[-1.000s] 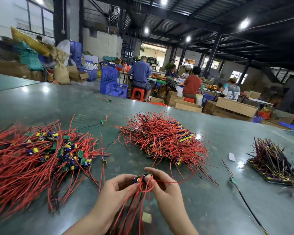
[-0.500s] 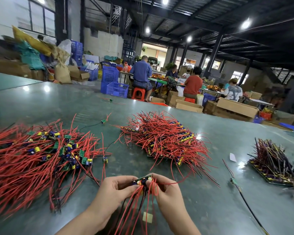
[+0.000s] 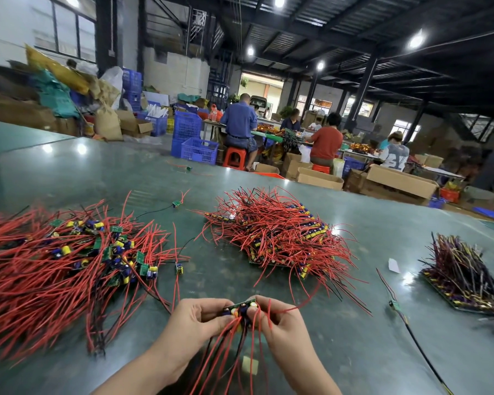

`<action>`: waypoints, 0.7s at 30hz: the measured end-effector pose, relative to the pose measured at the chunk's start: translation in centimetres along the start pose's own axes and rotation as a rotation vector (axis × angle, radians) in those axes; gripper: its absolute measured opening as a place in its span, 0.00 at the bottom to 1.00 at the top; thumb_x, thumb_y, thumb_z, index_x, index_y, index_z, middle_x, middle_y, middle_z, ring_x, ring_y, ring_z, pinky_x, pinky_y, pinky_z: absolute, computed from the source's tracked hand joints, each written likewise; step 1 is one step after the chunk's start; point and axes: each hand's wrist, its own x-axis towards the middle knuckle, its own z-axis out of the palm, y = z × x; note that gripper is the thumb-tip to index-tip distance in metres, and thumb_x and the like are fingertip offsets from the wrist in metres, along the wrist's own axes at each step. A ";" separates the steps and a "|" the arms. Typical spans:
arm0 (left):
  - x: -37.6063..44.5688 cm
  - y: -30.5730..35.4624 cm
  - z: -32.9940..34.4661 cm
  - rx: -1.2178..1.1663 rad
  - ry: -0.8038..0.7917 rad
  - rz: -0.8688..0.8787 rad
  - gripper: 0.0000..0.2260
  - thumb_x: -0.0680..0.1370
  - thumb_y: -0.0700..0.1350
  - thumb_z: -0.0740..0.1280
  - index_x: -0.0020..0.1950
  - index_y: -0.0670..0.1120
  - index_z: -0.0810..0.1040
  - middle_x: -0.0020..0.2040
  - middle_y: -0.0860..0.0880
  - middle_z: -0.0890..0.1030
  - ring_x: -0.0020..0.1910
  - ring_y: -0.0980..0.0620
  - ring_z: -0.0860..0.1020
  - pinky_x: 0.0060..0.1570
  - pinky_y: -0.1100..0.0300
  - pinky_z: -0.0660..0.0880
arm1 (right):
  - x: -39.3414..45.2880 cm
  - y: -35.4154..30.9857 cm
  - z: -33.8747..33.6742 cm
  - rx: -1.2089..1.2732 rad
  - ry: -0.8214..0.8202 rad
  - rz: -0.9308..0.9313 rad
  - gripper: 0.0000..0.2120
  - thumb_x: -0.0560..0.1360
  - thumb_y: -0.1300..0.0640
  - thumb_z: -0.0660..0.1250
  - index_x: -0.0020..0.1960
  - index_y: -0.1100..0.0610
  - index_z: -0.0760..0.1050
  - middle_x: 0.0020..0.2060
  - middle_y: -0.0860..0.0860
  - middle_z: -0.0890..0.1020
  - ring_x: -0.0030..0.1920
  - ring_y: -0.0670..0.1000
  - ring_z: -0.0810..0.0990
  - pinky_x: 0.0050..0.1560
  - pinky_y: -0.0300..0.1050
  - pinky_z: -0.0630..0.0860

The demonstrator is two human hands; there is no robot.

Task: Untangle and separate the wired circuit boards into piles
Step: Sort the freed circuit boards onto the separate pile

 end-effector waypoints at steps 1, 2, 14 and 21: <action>0.0 0.0 0.0 0.008 0.001 -0.007 0.10 0.69 0.27 0.69 0.38 0.40 0.85 0.40 0.40 0.84 0.36 0.54 0.82 0.39 0.67 0.78 | 0.0 0.1 0.0 -0.010 0.003 0.010 0.08 0.70 0.56 0.65 0.34 0.51 0.80 0.31 0.50 0.78 0.36 0.47 0.75 0.40 0.45 0.71; 0.0 -0.1 -0.1 0.015 0.007 -0.014 0.09 0.69 0.27 0.69 0.39 0.39 0.85 0.40 0.39 0.84 0.36 0.54 0.82 0.39 0.66 0.79 | 0.0 0.1 0.0 -0.019 0.005 0.021 0.08 0.70 0.56 0.65 0.34 0.50 0.80 0.31 0.50 0.78 0.37 0.47 0.75 0.40 0.45 0.71; 0.0 -0.3 -0.3 -0.049 -0.001 -0.089 0.06 0.67 0.32 0.71 0.43 0.37 0.84 0.41 0.36 0.84 0.34 0.50 0.82 0.36 0.63 0.80 | -0.2 0.0 0.5 0.293 0.030 0.193 0.06 0.69 0.59 0.69 0.41 0.61 0.83 0.33 0.54 0.82 0.33 0.45 0.79 0.35 0.36 0.75; 0.3 0.1 -1.1 0.330 0.088 0.063 0.07 0.71 0.35 0.72 0.46 0.45 0.84 0.42 0.50 0.86 0.43 0.56 0.83 0.45 0.68 0.77 | 0.0 0.1 0.5 0.488 0.269 0.291 0.06 0.74 0.64 0.66 0.49 0.63 0.79 0.34 0.54 0.83 0.33 0.48 0.81 0.34 0.37 0.78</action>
